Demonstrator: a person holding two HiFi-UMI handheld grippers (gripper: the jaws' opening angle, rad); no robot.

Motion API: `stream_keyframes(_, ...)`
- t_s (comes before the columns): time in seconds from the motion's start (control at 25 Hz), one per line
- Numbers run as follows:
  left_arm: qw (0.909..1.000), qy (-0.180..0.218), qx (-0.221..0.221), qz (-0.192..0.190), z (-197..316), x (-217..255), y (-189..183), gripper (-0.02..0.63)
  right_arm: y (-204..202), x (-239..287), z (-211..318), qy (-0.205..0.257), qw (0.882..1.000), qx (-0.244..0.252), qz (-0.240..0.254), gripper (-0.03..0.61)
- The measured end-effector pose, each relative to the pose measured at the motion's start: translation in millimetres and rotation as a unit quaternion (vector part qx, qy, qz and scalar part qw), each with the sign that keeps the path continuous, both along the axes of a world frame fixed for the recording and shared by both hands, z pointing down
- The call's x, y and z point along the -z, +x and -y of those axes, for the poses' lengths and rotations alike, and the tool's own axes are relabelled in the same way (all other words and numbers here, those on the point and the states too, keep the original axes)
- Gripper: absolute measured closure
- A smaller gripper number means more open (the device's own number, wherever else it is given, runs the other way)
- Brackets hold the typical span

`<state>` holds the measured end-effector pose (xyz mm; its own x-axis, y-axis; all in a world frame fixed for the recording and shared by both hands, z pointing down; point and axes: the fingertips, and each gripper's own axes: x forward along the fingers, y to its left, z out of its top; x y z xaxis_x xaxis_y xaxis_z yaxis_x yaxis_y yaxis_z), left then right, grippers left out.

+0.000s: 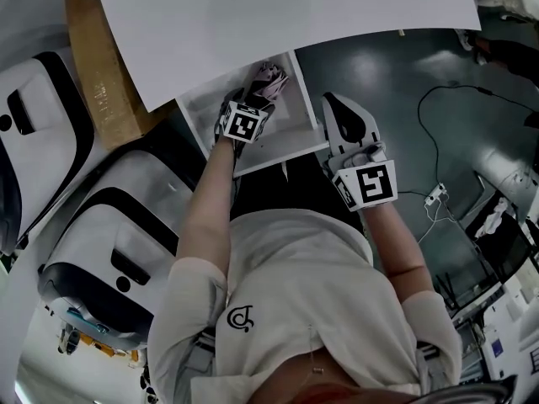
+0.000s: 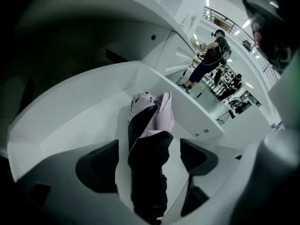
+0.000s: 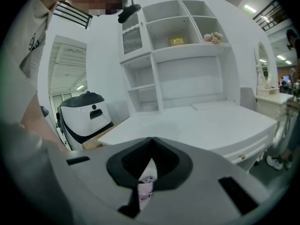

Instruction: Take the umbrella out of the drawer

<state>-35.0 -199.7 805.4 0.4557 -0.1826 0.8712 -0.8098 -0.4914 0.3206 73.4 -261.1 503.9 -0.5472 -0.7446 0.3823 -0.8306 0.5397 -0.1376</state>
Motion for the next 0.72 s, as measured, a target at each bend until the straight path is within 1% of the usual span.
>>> stream_keyframes(0.16, 0.9996, -0.014, -0.001, 0.026, -0.2, -13.3, 1.6, 0.212, 4.0, -13.2, 1.1, -0.015, 1.0, 0.004, -0.004, 0.572)
stream_keyframes(0.28, 0.9981, -0.019, -0.006, 0.059, -1.8, -28.0, 1.8, 0.212, 10.4, -22.6, 2.7, -0.03, 1.0, -0.002, -0.004, 0.572)
stream_keyframes(0.32, 0.997, -0.017, -0.008, 0.075, -3.0, -32.6, 0.6, 0.212, 12.8, -25.3, 2.8, -0.035, 0.999, -0.006, -0.003, 0.572)
stream_keyframes(0.4, 0.9939, 0.0, -0.016, 0.109, -3.6, -37.0, -1.8, 0.218, 18.8, -29.6, 2.2, -0.047, 0.999, -0.018, 0.001, 0.572)
stream_keyframes(0.48, 0.9908, 0.018, -0.024, 0.132, -3.9, -37.3, -2.5, 0.233, 26.1, -33.9, 0.6, -0.059, 0.998, -0.032, 0.004, 0.572)
stream_keyframes(0.64, 0.9911, 0.029, -0.021, 0.128, -4.1, -36.5, -3.8, 0.265, 38.2, -41.7, -1.5, -0.07, 0.996, -0.05, -0.001, 0.572)
stream_keyframes(0.72, 0.991, 0.029, -0.022, 0.129, -2.2, -35.2, -5.1, 0.312, 42.6, -42.6, -1.3, -0.071, 0.996, -0.056, -0.001, 0.572)
